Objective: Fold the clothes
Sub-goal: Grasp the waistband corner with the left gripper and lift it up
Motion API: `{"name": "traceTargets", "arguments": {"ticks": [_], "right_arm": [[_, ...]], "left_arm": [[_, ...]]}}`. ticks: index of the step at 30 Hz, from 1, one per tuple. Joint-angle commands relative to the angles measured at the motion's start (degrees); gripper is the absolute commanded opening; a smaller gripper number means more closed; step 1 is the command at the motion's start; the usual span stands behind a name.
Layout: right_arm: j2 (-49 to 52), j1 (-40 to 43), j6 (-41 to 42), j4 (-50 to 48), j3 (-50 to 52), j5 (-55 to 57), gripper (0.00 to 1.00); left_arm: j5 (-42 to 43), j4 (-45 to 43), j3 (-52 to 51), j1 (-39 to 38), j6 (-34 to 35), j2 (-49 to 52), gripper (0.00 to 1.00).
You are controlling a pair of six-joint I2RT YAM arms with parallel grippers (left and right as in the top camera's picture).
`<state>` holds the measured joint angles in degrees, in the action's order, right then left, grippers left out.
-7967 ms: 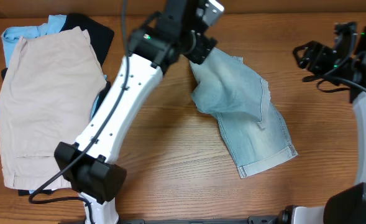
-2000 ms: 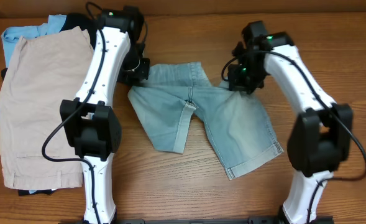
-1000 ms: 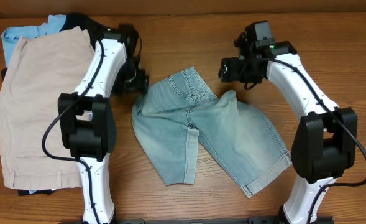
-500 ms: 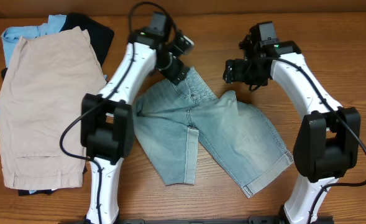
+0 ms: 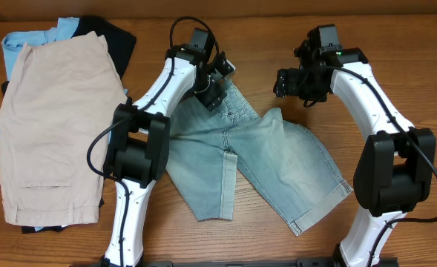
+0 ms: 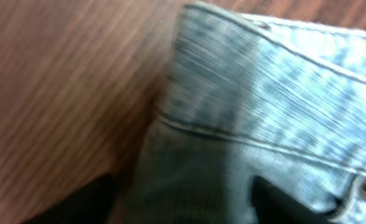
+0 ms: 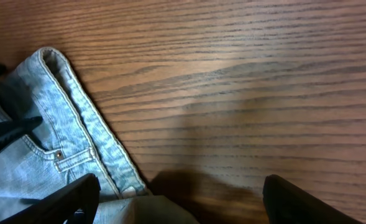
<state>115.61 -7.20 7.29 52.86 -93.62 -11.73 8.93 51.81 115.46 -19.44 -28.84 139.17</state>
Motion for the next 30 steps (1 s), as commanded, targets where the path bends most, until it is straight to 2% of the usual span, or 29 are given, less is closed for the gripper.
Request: {"name": "traceTargets", "arguments": {"ticks": [1, 2, 3, 4, 9, 11, 18, 22, 30], "right_arm": [[-1.53, 0.2, 0.15, -0.59, -0.7, 0.35, 0.88], [-1.53, 0.22, 0.15, -0.55, -0.7, 0.35, 0.87], [-1.53, 0.22, 0.17, -0.52, -0.7, 0.35, 0.86], [-1.53, 0.2, 0.17, -0.52, -0.7, 0.33, 0.85], [-1.51, 0.15, 0.13, -1.7, -0.7, -0.42, 0.86], [-1.51, -0.04, 0.13, -2.71, -0.7, -1.6, 0.87], [-1.51, -0.2, -0.07, -7.1, -0.7, -9.07, 0.87], [-1.51, -0.22, -0.13, -9.46, -0.7, -12.26, 0.87], [-1.36, -2.58, -2.89, -16.48, -0.66, -14.93, 0.87]], "left_arm": [[5.97, 2.4, 0.83, -1.25, -0.24, 2.38, 0.5], [5.9, 2.82, 0.83, -1.66, 0.72, 2.91, 0.33], [4.85, 3.08, 0.83, -2.05, 2.03, 3.17, 0.1], [2.8, 3.06, 0.83, -2.36, 4.22, 3.43, 0.04], [-11.32, 4.09, 4.52, -1.9, 18.18, 3.04, 0.04], [-13.0, 7.3, 9.14, -1.09, 20.83, 2.43, 0.04], [-12.9, 19.69, 33.07, -0.17, 21.81, -0.28, 0.04], [-12.41, 24.33, 43.34, -1.33, 21.79, -0.46, 0.04], [-12.55, 26.01, 50.49, -4.37, 21.57, -0.46, 0.04]]}}
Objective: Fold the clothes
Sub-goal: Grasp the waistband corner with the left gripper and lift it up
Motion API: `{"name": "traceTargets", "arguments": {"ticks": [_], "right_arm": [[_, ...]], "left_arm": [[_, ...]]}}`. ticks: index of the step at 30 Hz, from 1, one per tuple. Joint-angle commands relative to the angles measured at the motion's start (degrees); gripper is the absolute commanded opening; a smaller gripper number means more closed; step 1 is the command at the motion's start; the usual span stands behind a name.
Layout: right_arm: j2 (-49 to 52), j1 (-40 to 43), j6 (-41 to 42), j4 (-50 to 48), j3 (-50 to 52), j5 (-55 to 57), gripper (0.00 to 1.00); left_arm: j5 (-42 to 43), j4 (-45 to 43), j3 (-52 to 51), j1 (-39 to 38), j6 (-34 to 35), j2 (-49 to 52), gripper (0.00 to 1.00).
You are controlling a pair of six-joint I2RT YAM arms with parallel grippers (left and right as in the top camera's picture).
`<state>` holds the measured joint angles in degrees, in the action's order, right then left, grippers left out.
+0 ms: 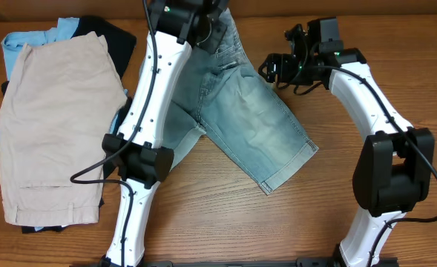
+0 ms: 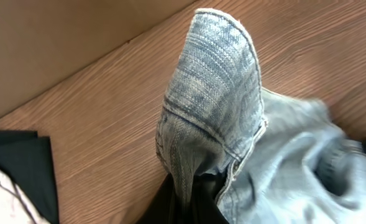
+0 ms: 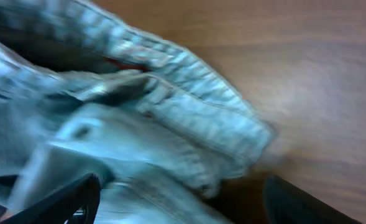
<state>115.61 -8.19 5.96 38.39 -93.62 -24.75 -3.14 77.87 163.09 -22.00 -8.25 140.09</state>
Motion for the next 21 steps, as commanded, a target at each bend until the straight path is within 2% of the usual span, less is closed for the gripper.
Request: {"name": "traceTargets", "arguments": {"ticks": [1, 7, 10, 17, 21], "right_arm": [[-1.2, -1.97, -1.55, -3.32, -0.63, -1.92, 0.87], [-0.72, -3.3, -1.49, -6.93, -0.63, -1.92, 0.86], [-0.72, -3.37, -1.49, -6.21, -0.61, -1.88, 0.8], [-0.74, -2.67, -1.49, -7.32, -0.61, -1.86, 0.8], [-0.72, -1.49, -1.51, -7.15, -0.57, 1.66, 0.85]], "left_arm": [[-0.83, 0.02, 3.78, -2.21, 1.01, -1.38, 0.04], [-3.48, 2.36, 12.55, -3.19, 1.79, -1.73, 0.04], [-3.54, 3.82, 16.55, -2.71, 2.27, -2.34, 0.04], [-8.04, 4.79, 16.96, -2.62, 1.86, -4.87, 0.04], [-8.02, 4.87, 16.96, -2.62, 1.84, -5.25, 0.04]]}}
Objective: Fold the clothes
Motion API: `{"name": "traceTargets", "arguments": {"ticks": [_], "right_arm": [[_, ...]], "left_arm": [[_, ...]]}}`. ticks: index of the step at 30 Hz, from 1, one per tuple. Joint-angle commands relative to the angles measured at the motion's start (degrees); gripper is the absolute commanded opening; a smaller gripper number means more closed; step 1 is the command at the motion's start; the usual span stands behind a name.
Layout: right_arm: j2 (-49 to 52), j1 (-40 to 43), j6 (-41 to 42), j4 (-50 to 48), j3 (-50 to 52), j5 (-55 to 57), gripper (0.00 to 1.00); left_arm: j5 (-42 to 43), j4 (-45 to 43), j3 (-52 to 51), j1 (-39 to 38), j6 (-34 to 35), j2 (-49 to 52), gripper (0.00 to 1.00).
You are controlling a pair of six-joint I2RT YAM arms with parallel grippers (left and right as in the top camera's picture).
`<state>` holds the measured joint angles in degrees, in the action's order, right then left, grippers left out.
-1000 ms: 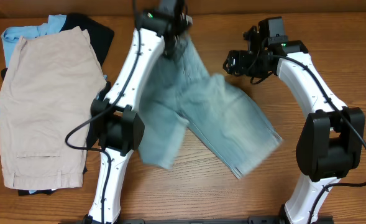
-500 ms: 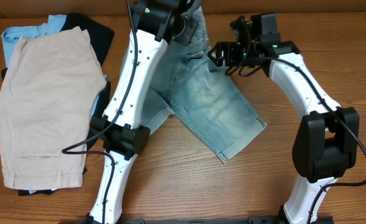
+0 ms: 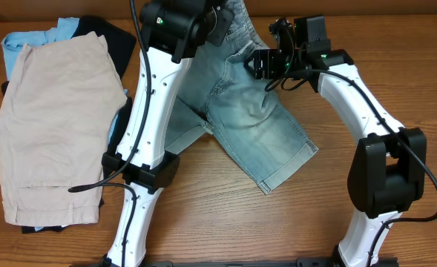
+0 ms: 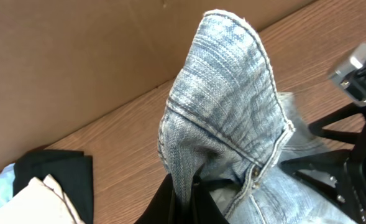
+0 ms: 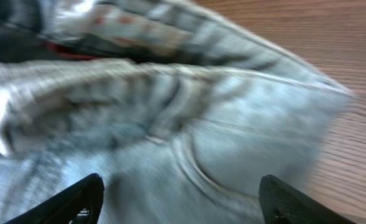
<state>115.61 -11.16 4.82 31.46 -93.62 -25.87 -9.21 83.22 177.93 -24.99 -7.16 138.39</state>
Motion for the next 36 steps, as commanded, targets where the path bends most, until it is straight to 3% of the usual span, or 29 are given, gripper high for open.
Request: {"name": "traceTargets", "arguments": {"ticks": [1, 9, 14, 23, 32, 36], "right_arm": [[-0.72, 1.88, -0.39, -0.07, -0.57, 3.41, 0.87], [1.64, 5.42, -0.63, -2.6, -0.57, 2.47, 0.94], [6.54, 5.46, -0.74, -9.29, -0.57, -4.26, 1.0], [14.69, 5.44, 2.99, -23.65, -0.57, -15.47, 1.0], [19.96, 4.42, 17.88, -44.83, -0.57, -36.94, 1.0], [19.93, 4.7, 31.28, -63.32, -0.59, -44.89, 1.0]], "left_arm": [[-1.95, -0.5, 2.14, 0.31, 0.74, -3.65, 0.04], [-1.66, 1.01, 2.12, 0.2, 0.76, -4.5, 0.04], [-1.22, 2.34, 2.12, 0.2, 0.79, -5.05, 0.04], [4.83, 3.54, 2.12, 0.2, 0.79, -9.16, 0.04], [10.29, 3.58, 2.12, 0.2, 0.79, -11.58, 0.04], [10.32, 3.67, 2.12, 0.2, 0.79, -11.56, 0.04]]}}
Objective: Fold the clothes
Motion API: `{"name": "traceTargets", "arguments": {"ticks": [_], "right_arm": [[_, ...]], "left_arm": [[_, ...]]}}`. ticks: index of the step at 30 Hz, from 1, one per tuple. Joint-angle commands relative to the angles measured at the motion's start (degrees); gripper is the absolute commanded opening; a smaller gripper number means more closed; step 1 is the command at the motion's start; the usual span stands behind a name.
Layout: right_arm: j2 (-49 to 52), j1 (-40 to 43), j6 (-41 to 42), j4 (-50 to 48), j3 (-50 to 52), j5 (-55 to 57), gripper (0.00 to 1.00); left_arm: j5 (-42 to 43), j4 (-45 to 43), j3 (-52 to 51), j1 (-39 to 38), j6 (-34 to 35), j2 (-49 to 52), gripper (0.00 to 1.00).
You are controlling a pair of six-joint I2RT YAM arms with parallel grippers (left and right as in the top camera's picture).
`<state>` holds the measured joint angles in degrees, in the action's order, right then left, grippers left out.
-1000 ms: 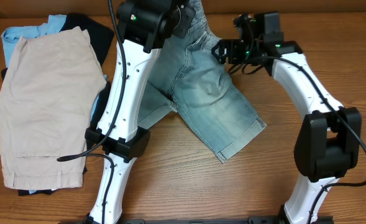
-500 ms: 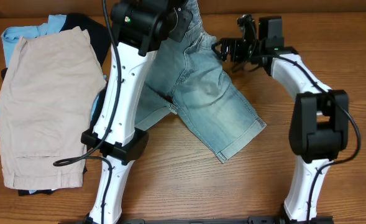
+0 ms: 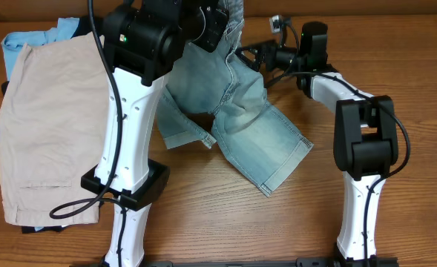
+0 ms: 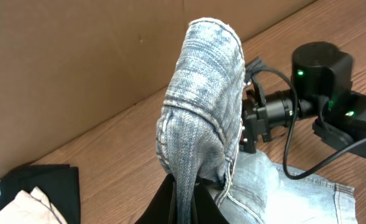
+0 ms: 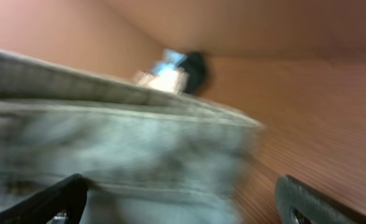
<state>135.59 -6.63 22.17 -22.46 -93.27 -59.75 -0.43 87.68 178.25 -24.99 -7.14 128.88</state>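
Light-blue denim shorts (image 3: 255, 126) hang by the waistband from my raised left gripper (image 4: 184, 200), which is shut on a fold of the waistband (image 4: 204, 93). The legs trail down onto the table. My right gripper (image 3: 250, 53) is at the back of the table, right beside the hanging waist. In the blurred right wrist view its fingers (image 5: 68, 194) stand wide apart, with denim (image 5: 108, 124) in front of them. The right gripper (image 5: 183, 199) is open and grips nothing.
A pile of clothes lies at the left: beige shorts (image 3: 51, 119) on top, a light-blue garment (image 3: 29, 35) and a black one (image 3: 113, 33) under them. A brown cardboard wall (image 4: 77, 56) runs along the back of the wooden table (image 3: 396, 222).
My left gripper has risen higher with the waistband, and more of the shorts hangs off the table. My right gripper has moved back and left, closer to the hanging waist, still open.
The shorts first lay spread on the table with my left gripper at the waistband and my right gripper open over bare wood. Then the left held the waistband lifted toward the back. After that it held it higher, with the right open against the denim. Now it holds it higher still.
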Motion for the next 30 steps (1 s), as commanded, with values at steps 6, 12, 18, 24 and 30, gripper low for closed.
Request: {"name": "traceTargets", "arguments": {"ticks": [6, 12, 18, 24, 30], "right_arm": [[-0.04, 0.39, 30.56, -32.15, -0.94, -14.97, 0.53], [-0.04, 2.19, 32.35, -32.76, -0.94, -16.94, 0.22], [-0.04, 4.85, 29.24, -26.21, -0.94, -16.31, 0.26], [-0.04, 6.03, 18.14, -8.68, -0.94, -12.17, 0.52], [-0.44, 7.58, 9.86, 6.19, -0.94, -4.83, 0.52]], "left_arm": [[1.4, -0.9, 1.79, 0.22, 0.74, -2.05, 0.04], [-2.34, -0.98, 1.79, 0.24, 0.74, -2.05, 0.04], [-2.14, -1.36, 1.79, 0.0, 0.94, -2.45, 0.04], [-0.09, -2.27, 1.79, -2.89, 0.5, -3.08, 0.04], [-0.13, -3.34, 1.75, -5.88, -1.46, -3.06, 0.04]]}}
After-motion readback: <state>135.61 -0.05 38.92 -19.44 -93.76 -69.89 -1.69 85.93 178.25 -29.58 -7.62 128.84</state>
